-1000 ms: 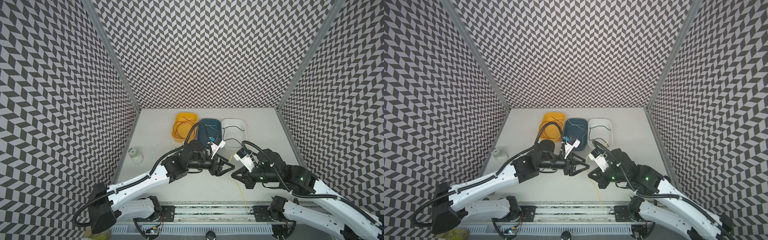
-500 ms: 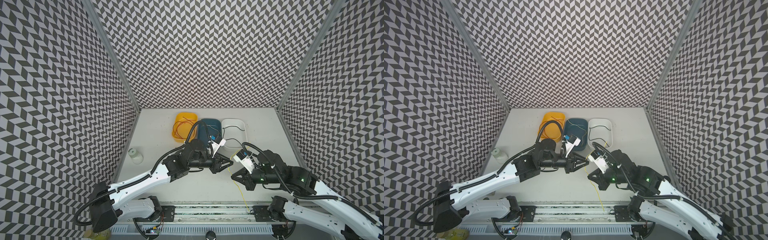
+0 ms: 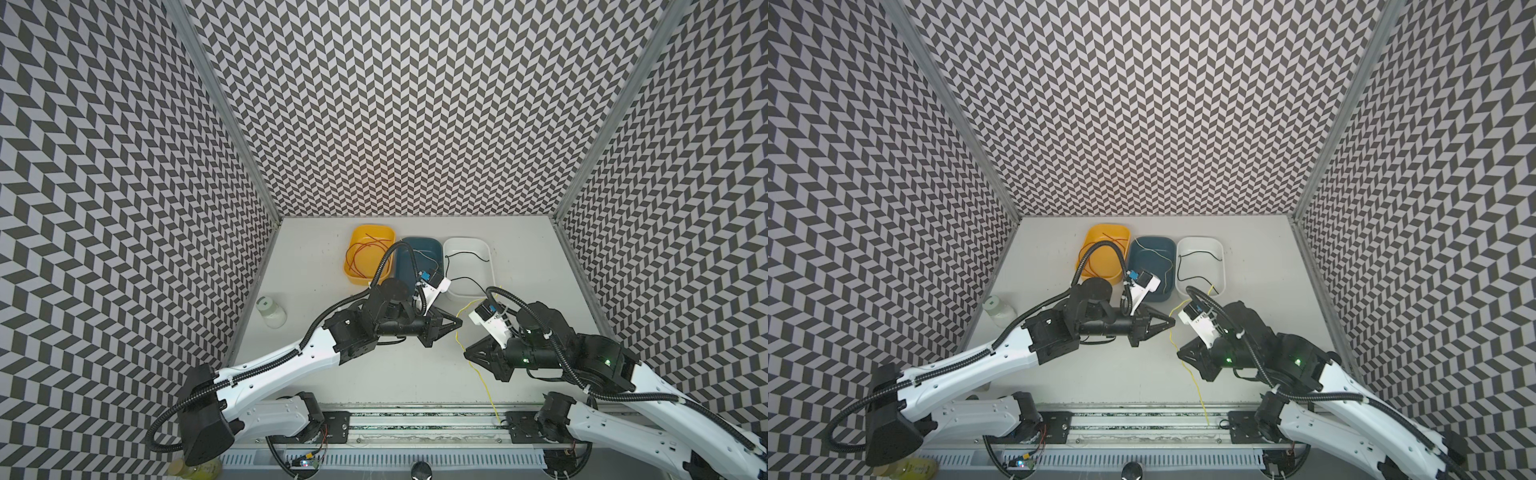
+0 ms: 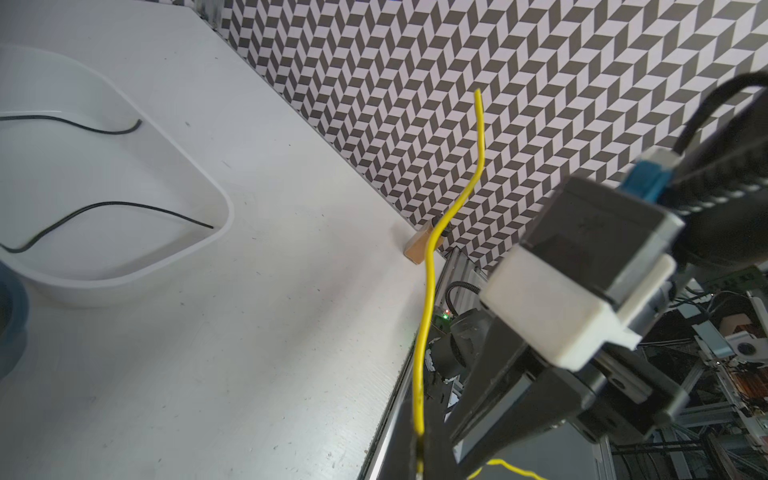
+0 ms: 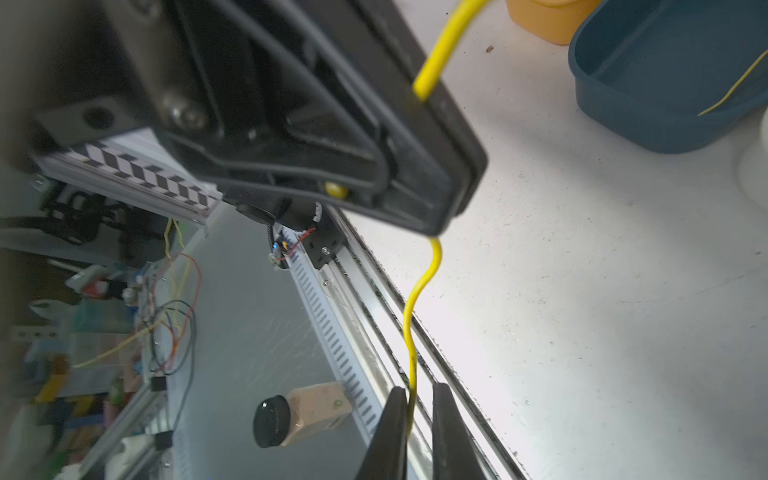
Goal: Untangle the cables
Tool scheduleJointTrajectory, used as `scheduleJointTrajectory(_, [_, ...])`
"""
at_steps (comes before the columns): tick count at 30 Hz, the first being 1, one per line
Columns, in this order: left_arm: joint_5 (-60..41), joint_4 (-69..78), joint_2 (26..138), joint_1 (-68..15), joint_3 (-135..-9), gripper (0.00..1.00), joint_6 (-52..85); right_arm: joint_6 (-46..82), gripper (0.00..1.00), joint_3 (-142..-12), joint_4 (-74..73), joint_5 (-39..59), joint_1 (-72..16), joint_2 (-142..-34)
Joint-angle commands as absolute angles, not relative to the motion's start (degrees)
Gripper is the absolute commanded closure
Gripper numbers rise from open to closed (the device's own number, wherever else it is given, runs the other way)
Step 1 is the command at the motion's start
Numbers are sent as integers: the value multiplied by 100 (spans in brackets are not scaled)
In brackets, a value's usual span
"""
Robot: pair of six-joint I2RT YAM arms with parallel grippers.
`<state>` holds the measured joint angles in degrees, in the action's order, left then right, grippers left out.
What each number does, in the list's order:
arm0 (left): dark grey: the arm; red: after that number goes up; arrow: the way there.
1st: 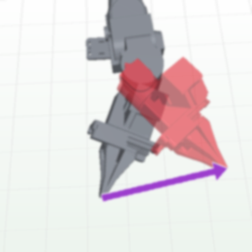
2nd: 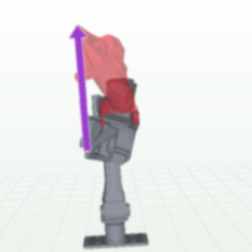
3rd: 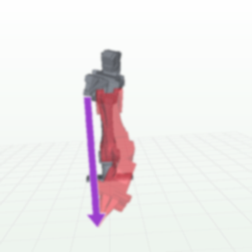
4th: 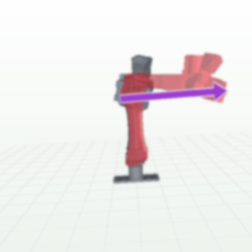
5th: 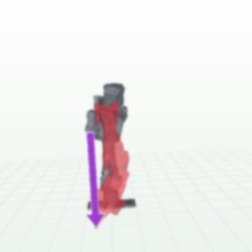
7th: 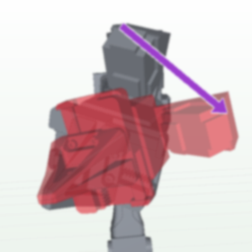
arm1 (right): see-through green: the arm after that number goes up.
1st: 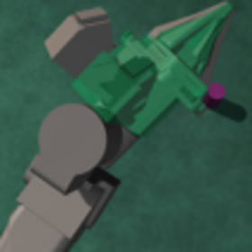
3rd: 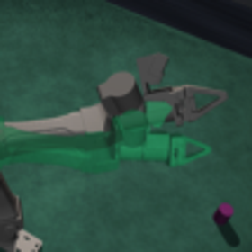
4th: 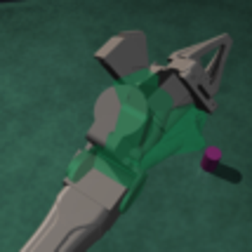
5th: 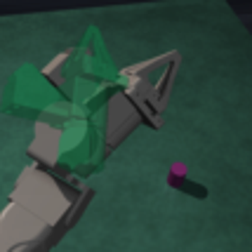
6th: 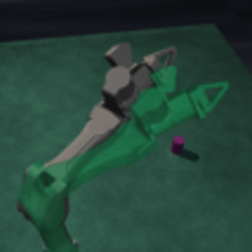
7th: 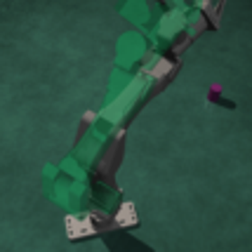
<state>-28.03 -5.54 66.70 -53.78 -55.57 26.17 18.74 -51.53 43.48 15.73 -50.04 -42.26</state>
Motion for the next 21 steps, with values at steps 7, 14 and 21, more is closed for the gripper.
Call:
scheduleJointTrajectory(7, [-1378, -1956, 6396, -4403, -6609, 100, 1458, 1408, 34, -5719, 5145, -158, -5036, -3311])
scheduleJointTrajectory(14, [164, -1883, 7052, -4323, -7060, 100, 600, 1481, 26, -5688, 5516, -1882, -5036, -2596])
scheduleJointTrajectory(21, [1769, -806, 7879, -4290, -7116, 100, -37, 1701, 26, -5239, 5404, -2706, -5036, -1721])
